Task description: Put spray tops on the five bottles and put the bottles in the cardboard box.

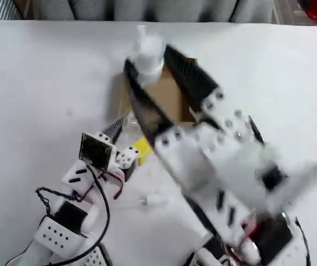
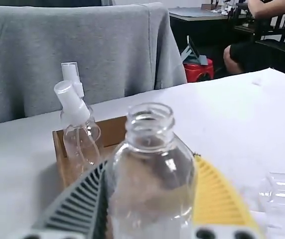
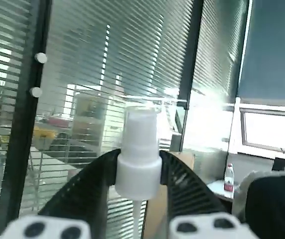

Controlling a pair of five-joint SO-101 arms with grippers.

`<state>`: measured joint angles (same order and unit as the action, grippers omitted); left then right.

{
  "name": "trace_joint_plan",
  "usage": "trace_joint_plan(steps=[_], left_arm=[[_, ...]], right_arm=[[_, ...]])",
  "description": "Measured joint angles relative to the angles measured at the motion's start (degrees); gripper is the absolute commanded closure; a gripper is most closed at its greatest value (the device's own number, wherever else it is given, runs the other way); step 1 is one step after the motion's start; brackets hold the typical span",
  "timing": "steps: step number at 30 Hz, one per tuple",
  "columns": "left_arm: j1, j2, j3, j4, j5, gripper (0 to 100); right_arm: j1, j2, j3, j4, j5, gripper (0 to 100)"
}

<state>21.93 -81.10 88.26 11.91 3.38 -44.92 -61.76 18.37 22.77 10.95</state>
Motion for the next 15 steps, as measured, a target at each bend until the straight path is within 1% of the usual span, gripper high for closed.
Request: trace_joint_plan(steps=[2, 4, 7, 15], left_arm=[[0.0, 0.0, 0.0, 0.0, 0.0, 98], [0.0, 0.0, 0.0, 0.0, 0.0, 98], [0.0, 0.0, 0.0, 0.0, 0.0, 98], [-0.3, 0.0, 0.2, 0.0, 0.0, 98]], right_arm=[[-2.9, -2.3, 1.1, 0.0, 0.9, 98.3], [-4.2, -2.7, 2.6, 0.0, 1.1, 98.3], [-4.4, -1.5, 4.9, 0.0, 1.2, 98.3], [-4.5, -1.5, 5.4, 0.0, 1.2, 98.3]])
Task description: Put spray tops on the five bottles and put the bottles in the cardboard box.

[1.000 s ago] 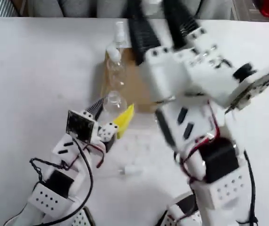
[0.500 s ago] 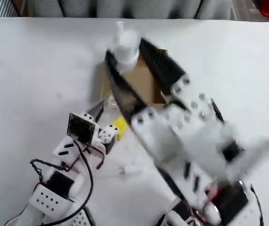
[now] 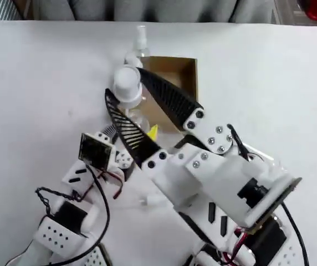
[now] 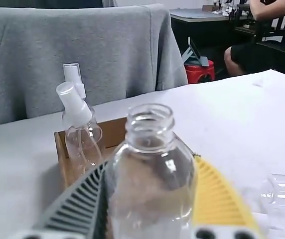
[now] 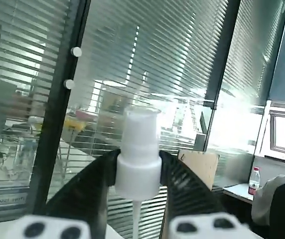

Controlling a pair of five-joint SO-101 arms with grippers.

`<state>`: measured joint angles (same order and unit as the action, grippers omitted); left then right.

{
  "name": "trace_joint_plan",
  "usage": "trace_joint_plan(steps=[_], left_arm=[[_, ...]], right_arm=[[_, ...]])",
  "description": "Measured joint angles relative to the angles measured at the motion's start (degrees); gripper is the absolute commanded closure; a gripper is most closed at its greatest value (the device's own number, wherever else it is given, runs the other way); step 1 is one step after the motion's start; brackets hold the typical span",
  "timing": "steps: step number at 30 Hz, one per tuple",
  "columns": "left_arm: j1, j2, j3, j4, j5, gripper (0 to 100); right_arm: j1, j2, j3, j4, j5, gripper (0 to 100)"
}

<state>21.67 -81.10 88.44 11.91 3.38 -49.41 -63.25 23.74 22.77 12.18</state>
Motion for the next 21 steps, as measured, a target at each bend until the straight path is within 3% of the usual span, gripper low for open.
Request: trace_joint_plan(steps=[21], left_arm=[[-1.7, -0.1, 1.9, 0.0, 0.0, 98]], right_arm=[[2.6, 1.4, 1.1, 0.0, 0.0, 98.3]])
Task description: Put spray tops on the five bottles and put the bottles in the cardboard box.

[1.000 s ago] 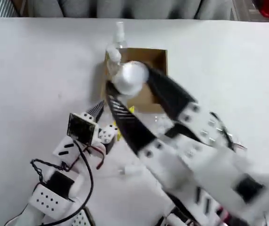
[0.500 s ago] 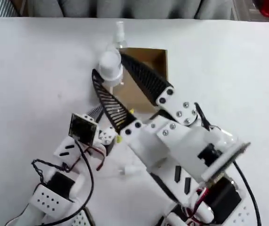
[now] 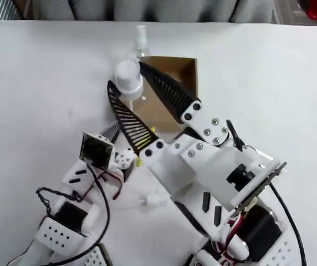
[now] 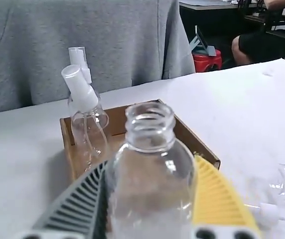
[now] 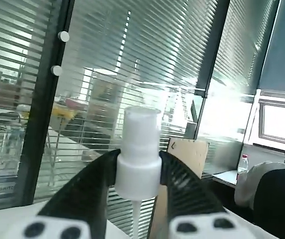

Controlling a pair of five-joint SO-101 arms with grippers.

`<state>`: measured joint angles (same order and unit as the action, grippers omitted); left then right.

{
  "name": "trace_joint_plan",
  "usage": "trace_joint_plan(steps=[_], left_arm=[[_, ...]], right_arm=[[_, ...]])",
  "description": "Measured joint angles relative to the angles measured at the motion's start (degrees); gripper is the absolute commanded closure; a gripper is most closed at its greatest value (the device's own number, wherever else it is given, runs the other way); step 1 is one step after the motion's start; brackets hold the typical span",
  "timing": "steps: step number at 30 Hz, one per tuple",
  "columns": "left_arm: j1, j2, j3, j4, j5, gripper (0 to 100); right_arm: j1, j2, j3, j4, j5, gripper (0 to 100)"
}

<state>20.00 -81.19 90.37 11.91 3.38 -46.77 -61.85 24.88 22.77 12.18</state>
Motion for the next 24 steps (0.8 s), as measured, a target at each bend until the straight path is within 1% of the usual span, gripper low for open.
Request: trace_joint_plan(steps=[4, 10, 15, 19, 22, 24], left_arm=[[-0.8, -0.2, 0.0, 0.0, 0.0, 98], [-1.1, -0.3, 0.0, 0.0, 0.0, 98], [-1.1, -0.7, 0.0, 0.0, 0.0, 98], [-1.2, -6.9, 2.3, 0.0, 0.0, 98], [-1.1, -13.7, 6.4, 0.0, 0.0, 98], [-0.6, -17.8, 6.9, 1.1, 0.0, 98]], right_arm=[[-0.1, 2.1, 1.8, -1.2, 0.0, 98.3], [1.4, 4.0, 5.5, -7.9, 0.0, 98.3], [1.0, 4.4, 6.3, -9.3, 0.0, 98.3], [1.8, 3.9, 7.1, -9.6, 0.0, 98.3], [2.8, 4.4, 8.4, -11.2, 0.0, 98.3], [3.5, 4.7, 8.7, -12.7, 0.0, 98.3]])
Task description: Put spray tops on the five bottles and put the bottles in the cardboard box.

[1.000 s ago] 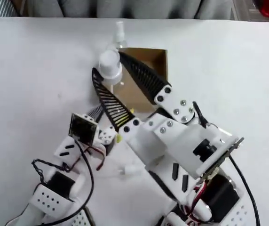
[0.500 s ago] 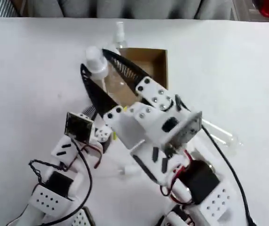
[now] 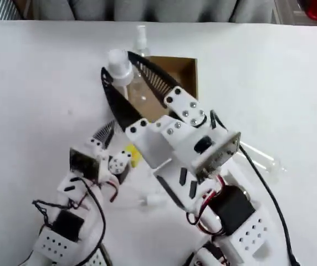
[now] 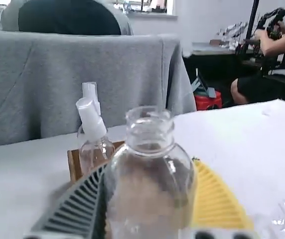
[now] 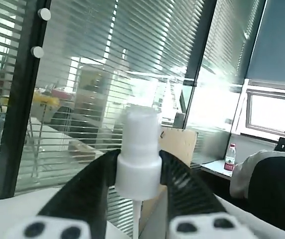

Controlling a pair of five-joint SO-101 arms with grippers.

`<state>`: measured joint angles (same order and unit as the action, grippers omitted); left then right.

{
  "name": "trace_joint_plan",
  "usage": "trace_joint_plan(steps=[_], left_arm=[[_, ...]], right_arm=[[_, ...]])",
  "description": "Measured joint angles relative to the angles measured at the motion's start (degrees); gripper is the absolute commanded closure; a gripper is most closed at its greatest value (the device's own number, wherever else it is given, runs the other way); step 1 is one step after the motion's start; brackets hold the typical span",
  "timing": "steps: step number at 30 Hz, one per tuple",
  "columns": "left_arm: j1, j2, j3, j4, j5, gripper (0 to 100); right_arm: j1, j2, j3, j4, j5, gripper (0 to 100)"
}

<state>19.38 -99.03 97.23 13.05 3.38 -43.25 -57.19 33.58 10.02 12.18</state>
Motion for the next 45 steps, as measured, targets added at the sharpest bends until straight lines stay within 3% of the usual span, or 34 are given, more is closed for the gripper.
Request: trace_joint_plan(steps=[4, 13, 41, 45], left_arm=[[1.2, -4.0, -0.1, 5.0, 0.0, 98], [1.2, -4.3, -0.1, 5.4, 0.0, 98], [1.2, -4.3, -0.1, 5.4, 0.0, 98], [1.2, -4.3, -0.1, 5.4, 0.0, 98]], right_arm=[[2.3, 2.6, 0.1, -2.1, -0.4, 98.3], [3.3, 4.7, 0.2, -3.8, -4.8, 98.3], [1.3, 4.7, 0.2, -0.3, -4.8, 98.4], [-0.7, 4.7, 0.2, 2.6, -1.1, 98.4]])
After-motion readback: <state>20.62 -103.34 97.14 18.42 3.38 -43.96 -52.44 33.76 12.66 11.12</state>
